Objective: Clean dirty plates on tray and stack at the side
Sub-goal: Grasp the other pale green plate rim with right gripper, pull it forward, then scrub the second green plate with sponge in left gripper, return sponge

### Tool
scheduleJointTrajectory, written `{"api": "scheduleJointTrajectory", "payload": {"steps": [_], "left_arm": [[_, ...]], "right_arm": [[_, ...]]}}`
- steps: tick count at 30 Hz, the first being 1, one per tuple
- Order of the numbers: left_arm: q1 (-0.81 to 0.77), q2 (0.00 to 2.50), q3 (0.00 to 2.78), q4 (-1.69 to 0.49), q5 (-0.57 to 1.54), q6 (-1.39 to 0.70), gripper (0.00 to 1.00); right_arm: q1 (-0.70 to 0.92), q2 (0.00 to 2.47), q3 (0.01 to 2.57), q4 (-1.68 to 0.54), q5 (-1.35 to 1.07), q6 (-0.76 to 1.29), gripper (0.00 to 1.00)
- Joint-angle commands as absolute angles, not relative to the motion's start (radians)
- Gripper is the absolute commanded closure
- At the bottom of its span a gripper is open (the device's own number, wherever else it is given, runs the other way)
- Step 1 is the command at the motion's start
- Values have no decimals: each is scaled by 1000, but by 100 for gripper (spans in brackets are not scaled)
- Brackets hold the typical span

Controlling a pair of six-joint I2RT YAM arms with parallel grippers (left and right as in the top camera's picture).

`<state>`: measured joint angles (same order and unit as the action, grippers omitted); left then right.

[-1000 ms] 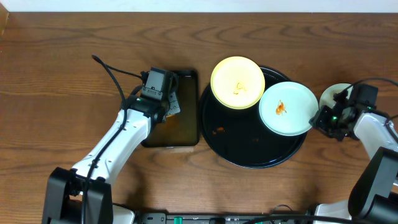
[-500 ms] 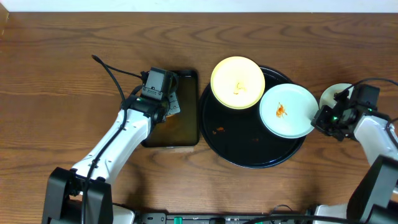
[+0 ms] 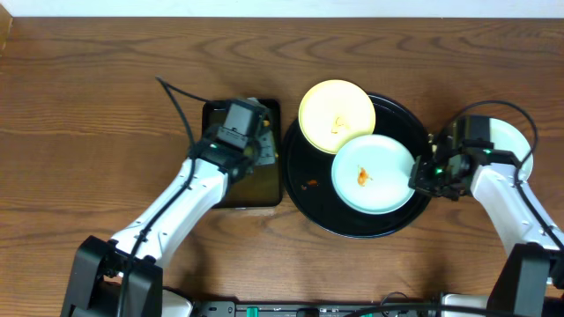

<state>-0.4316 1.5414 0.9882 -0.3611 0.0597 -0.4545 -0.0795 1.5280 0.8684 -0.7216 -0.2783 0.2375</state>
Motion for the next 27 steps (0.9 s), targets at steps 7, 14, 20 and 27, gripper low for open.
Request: {"api": "scheduleJointTrajectory", "payload": {"steps": [7, 14, 20, 27], "left_arm": [[-612, 1547, 986, -270, 120, -405, 92], [-755, 1612, 986, -197, 138, -530, 92], [-852, 1681, 986, -111, 195, -598, 92], [-916, 1760, 986, 5, 195, -615, 92]], "right_arm": [[30, 1545, 861, -722, -237, 301, 99], [83, 1545, 861, -722, -163, 365, 99], [94, 1545, 861, -720, -161, 370, 99], [123, 1545, 861, -761, -162, 371, 99]]}}
